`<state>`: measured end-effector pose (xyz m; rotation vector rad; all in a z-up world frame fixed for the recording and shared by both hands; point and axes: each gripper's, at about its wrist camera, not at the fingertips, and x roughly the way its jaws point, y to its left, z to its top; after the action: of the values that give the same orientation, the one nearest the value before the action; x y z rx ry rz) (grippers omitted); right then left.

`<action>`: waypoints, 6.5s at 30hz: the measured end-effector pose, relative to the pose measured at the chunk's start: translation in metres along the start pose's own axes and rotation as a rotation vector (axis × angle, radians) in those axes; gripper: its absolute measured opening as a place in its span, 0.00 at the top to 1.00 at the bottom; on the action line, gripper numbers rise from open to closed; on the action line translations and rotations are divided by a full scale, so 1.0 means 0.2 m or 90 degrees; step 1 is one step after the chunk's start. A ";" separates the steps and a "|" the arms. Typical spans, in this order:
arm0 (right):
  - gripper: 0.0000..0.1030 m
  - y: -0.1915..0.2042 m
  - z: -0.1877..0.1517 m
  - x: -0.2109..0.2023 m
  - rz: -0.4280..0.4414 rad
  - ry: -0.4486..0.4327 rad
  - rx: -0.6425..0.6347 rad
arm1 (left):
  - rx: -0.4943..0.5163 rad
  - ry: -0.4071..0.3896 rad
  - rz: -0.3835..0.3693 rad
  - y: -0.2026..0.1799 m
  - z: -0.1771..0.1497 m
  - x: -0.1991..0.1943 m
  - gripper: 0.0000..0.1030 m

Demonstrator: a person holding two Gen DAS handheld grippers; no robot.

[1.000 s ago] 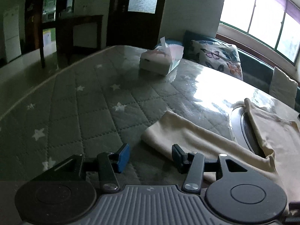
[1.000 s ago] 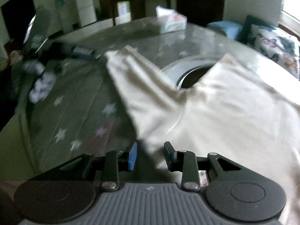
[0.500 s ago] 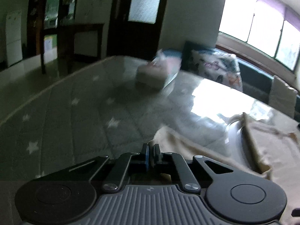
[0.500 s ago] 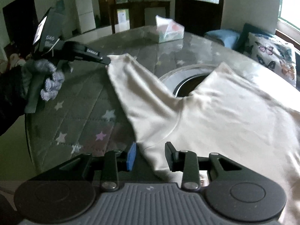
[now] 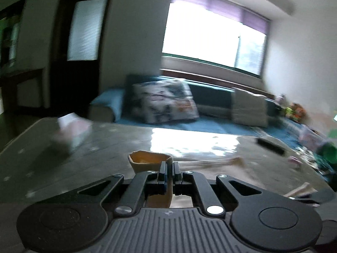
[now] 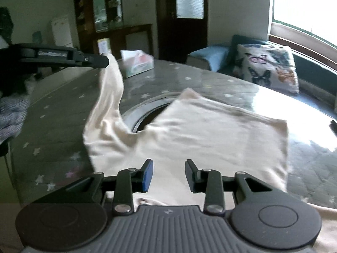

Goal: Fold clothes

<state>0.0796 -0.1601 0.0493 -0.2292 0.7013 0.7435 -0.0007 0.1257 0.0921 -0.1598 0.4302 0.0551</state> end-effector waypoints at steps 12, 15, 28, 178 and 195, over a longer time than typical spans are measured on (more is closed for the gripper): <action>0.67 -0.34 -0.20 -0.07 -0.042 0.008 0.091 | 0.059 0.100 -0.136 -0.56 -0.19 0.28 0.94; 0.67 -0.40 -0.23 -0.09 -0.051 0.006 0.113 | 0.081 0.140 -0.154 -0.64 -0.28 0.33 0.92; 0.67 -0.43 -0.22 -0.06 -0.041 0.004 0.156 | 0.109 0.136 -0.040 -0.25 -0.34 0.22 0.63; 0.91 -0.52 -0.14 0.05 -0.103 0.061 0.105 | 0.180 0.170 0.079 -0.09 -0.42 0.50 0.00; 0.85 -0.30 -0.27 -0.14 -0.085 0.089 -0.012 | 0.327 0.121 0.026 -0.16 -0.48 0.20 0.00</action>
<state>0.0799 -0.2419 0.0249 -0.3447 0.8040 0.6106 -0.0006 0.0789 -0.0065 0.3524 0.6230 -0.0310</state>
